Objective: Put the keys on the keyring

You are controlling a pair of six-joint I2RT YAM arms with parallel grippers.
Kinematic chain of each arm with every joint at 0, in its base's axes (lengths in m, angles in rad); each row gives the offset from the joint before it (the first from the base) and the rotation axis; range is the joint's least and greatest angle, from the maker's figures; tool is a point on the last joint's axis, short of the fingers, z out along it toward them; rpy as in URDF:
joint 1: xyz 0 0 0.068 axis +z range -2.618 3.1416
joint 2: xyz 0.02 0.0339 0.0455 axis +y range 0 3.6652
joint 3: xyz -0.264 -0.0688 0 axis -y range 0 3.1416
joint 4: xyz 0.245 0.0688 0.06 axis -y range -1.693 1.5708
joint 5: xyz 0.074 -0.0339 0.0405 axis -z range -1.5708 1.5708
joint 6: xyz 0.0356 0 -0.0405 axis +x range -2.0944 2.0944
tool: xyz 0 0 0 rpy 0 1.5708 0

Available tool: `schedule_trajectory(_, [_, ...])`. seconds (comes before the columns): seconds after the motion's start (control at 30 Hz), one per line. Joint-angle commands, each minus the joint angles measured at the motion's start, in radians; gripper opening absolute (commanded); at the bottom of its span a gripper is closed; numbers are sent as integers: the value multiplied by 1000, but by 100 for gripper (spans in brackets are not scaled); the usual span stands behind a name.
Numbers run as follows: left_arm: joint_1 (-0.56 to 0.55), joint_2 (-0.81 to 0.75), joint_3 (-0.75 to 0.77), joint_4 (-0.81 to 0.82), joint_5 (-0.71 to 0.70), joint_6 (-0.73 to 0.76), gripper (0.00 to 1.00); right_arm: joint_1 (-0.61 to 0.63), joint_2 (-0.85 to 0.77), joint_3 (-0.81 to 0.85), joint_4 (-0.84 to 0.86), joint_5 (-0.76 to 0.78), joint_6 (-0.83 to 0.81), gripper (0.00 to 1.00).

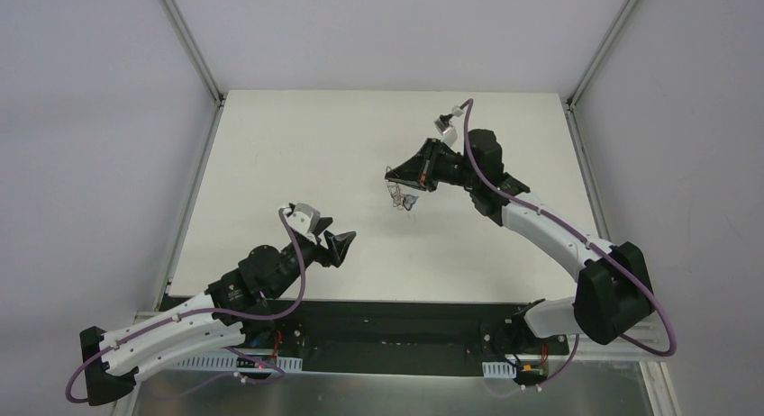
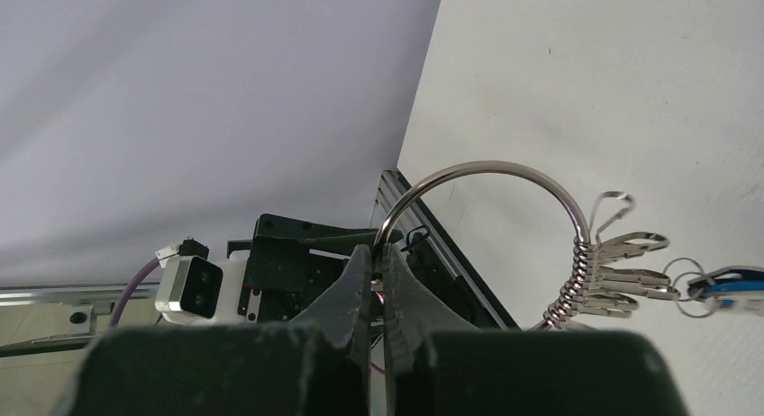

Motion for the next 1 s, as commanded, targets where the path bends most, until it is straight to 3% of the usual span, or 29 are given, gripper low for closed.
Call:
schedule_trajectory(0.0, [-4,-4,-2,27,-17,-4,64,-6,-30,2,91,-25,34,0])
schedule_trajectory(0.17, [-3,-7,-3,26,-17,-5,64,-12,-13,-15,118,-16,62,0])
schedule_trajectory(0.47, [-3,-2,-5,30,-20,-6,64,-2,132,-41,374,-48,238,0])
schedule_trajectory(0.7, [-3,-5,-3,28,-23,-5,64,78,307,55,436,-12,275,0])
schedule_trajectory(0.97, [-3,-22,-11,26,-32,-4,64,133,556,122,625,-47,449,0])
